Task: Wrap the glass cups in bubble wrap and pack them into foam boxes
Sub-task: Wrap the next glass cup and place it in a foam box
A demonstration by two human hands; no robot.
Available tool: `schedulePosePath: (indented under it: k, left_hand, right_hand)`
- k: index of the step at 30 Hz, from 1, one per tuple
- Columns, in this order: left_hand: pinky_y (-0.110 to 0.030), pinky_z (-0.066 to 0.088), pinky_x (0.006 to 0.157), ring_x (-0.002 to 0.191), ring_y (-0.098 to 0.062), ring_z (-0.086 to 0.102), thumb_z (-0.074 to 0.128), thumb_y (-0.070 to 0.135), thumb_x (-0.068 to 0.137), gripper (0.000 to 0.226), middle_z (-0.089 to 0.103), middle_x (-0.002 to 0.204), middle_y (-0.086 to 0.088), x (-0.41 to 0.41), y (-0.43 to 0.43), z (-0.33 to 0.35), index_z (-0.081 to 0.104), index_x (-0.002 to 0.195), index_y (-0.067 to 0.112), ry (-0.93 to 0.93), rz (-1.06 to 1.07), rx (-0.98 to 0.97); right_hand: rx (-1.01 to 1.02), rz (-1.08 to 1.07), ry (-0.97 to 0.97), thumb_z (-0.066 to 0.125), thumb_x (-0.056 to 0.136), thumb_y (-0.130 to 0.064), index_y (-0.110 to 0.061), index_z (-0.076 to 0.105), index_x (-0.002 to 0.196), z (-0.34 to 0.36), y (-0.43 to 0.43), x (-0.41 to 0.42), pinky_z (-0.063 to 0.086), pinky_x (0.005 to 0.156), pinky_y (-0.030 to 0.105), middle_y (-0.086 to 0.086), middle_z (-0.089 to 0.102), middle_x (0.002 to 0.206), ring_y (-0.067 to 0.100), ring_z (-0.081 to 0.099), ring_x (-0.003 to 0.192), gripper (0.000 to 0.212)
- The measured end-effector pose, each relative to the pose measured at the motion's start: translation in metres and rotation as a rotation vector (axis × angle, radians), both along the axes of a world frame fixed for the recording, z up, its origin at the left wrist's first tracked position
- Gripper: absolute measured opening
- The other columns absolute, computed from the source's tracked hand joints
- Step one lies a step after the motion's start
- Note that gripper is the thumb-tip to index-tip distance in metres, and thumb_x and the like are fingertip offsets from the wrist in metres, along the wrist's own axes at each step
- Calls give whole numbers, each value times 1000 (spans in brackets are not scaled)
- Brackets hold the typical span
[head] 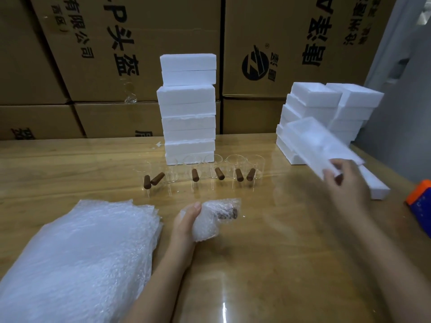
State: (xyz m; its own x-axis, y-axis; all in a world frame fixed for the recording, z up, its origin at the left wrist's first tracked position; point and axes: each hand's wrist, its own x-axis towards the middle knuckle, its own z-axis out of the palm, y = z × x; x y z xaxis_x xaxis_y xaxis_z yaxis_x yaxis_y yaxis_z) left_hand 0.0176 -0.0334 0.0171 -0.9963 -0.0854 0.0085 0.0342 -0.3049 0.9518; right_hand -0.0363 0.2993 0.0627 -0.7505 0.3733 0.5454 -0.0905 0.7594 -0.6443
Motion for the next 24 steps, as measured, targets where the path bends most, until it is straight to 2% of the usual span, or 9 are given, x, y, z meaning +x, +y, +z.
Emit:
schedulePosePath:
  k: [4,7,10,12,14,16,18,21,24]
  left_hand:
    - [-42,50,85,97,-24,64,63,63,54,72,67,103,-5,10,1,7,61,108,15,140,272,-305]
    - [-41,48,92,106,-23,60,62,63,57,83,63,113,-10,15,2,11,57,118,7,176,403,-303]
    - [-47,47,95,106,-24,59,63,63,59,81,63,113,-10,15,2,11,57,117,8,166,435,-285]
    - [-51,47,95,104,-23,60,64,62,60,72,65,110,-7,16,1,11,60,113,14,163,408,-282]
    - [-55,48,92,101,-25,63,66,61,60,66,66,106,-7,17,2,13,62,109,17,172,355,-287]
    - [-57,47,93,105,-28,62,67,63,58,75,66,110,-10,17,3,14,60,114,13,173,287,-315]
    - [-50,49,93,106,-21,62,66,65,55,80,66,111,-6,17,4,13,59,117,13,197,235,-387]
    - [-23,48,83,101,-8,62,63,66,53,78,66,107,5,20,12,14,60,115,19,245,193,-482]
    - [-7,44,73,91,5,61,63,62,53,60,67,95,13,23,20,19,58,103,31,305,191,-509]
  right_hand:
    - [136,449,-64,60,91,-13,-17,61,104,-23,-55,33,39,75,11,-11,55,96,4,51,84,14]
    - [275,724,-254,58,92,-16,-23,60,104,-36,-70,47,43,76,23,-22,55,99,2,54,83,13]
    - [321,800,-415,55,91,-23,-34,56,99,-36,-72,54,46,74,29,-27,54,101,6,53,79,14]
    - [336,809,-446,56,90,-26,-37,55,95,-32,-71,56,47,74,30,-28,53,103,5,54,80,13]
    - [317,773,-395,59,89,-33,-37,57,98,-26,-72,58,46,75,25,-28,52,107,2,55,81,10]
    - [206,708,-252,57,90,-41,-37,59,100,-15,-80,61,41,67,15,-25,53,109,1,55,72,11]
    - [39,711,-186,48,89,-55,-43,56,105,-1,-94,64,41,65,16,-22,56,106,6,55,71,21]
    - [-80,830,-361,30,82,-75,-51,47,112,13,-118,67,46,69,21,-16,62,93,1,60,77,42]
    - [-92,880,-430,30,91,-67,-32,53,85,12,-143,66,44,62,27,-10,60,65,5,56,57,42]
